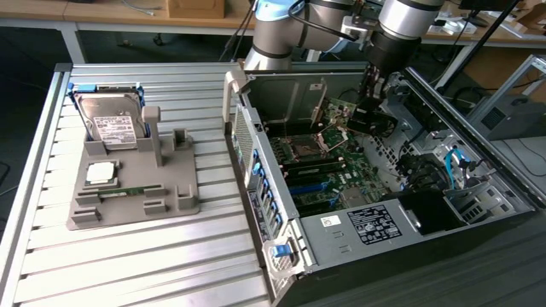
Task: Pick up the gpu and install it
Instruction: 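Insert the gpu into the slot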
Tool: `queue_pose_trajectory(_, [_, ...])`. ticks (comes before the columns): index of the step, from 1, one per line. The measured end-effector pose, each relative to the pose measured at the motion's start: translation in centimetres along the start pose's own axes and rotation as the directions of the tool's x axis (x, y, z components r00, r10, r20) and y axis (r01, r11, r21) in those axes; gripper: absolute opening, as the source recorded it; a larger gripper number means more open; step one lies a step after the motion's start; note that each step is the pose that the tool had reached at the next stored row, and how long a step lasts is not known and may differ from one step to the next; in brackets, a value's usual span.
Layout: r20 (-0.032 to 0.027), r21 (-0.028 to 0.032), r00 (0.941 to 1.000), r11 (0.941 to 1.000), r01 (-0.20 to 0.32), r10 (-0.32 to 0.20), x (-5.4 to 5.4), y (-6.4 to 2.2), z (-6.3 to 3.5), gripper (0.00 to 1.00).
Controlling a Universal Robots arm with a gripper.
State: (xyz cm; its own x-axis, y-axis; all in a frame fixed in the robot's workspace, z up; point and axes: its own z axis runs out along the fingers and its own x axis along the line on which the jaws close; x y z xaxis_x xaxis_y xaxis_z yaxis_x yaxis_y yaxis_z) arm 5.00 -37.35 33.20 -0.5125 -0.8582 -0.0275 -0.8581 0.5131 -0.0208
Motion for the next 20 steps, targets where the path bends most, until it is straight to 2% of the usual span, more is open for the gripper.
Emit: queue_pose_trajectory(20, [0.0011,-0.0018,0.9964,0.9964,0.085,-0.085,0.00,0.00,0.05,0.27])
